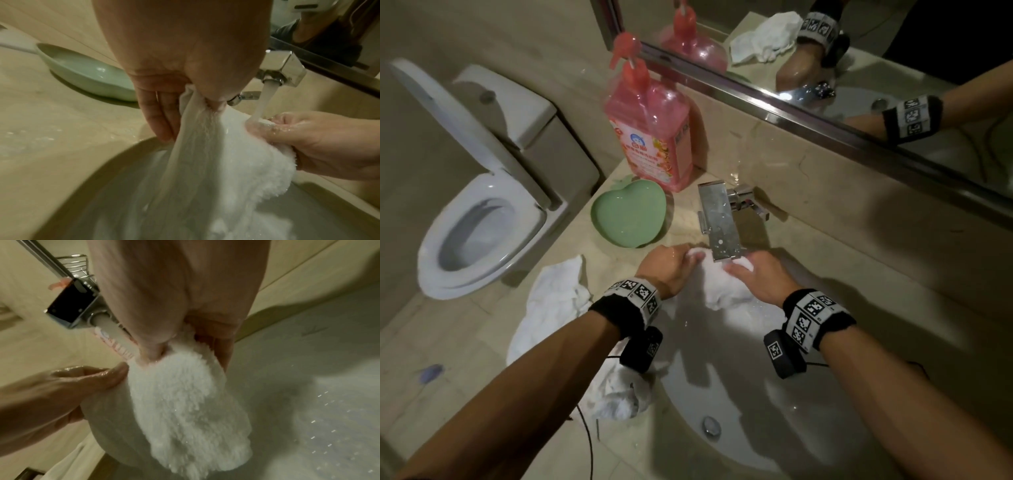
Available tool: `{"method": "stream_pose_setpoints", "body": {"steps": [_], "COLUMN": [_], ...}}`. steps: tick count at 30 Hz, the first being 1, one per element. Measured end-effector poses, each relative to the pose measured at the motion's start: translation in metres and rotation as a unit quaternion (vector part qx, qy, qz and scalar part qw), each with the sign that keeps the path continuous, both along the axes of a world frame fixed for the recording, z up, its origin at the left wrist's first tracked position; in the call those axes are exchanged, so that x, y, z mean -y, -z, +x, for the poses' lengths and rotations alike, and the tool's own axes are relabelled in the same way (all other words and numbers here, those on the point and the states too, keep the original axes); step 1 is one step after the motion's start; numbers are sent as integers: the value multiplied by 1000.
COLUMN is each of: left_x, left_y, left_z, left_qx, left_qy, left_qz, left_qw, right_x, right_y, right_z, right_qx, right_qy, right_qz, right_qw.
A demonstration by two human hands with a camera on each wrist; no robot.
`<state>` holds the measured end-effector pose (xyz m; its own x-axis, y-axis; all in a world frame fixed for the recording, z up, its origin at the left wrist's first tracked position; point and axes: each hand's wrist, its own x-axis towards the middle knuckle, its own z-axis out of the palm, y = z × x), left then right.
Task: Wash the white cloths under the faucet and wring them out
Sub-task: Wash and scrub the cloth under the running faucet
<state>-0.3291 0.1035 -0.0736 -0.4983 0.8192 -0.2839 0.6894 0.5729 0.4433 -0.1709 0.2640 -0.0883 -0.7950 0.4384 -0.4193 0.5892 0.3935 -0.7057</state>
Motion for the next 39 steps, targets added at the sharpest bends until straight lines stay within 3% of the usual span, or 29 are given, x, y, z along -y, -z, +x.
{"method": "stream_pose_setpoints", "body": {"steps": [4,8,11,14,17,20,22,26,29,30,32,34,36,39], "left_x": [18,27,23,8,-9,-20,-23,-24,-26,-27,-31,-37,-40,-45], "left_y": [-11,-10,-7,-2,2,0,-2,4,6,6,6,12,16,14], "left_z": [-8,-15,-13,-2,9,26,37,35,32,32,32,31,29,30], "left_qx": [27,52,56,78,171,346,393,325,152,122,233,276,201,144], "left_qy": [-32,-70,-92,-115,-165,-193,-149,-63,31,62,57,28,4,42], "left_qz": [46,61,37,8,-9,37,45,53,83,94,83,54,-7,-10], "left_qw": [998,994,994,990,971,918,907,942,984,986,967,959,980,989], "right_x": [23,24,18,19,28,36,34,17,6,4,0,-7,-15,-25], "right_y": [-1,3,-7,-11,-4,-3,-2,0,-6,-9,-13,-18,-20,-19], "right_z": [-22,-30,-33,-25,-19,-10,-10,-9,-5,-4,-2,3,9,17], "right_qx": [-42,-51,17,25,-9,-70,-86,2,-8,-26,-53,-69,-57,8], "right_qy": [-11,45,19,-26,27,60,54,113,136,139,152,150,135,128], "right_qz": [-9,-91,-47,139,42,-138,-141,-91,-136,-161,-224,-277,-305,-347], "right_qw": [999,994,999,990,999,986,985,989,981,977,961,947,941,929]}}
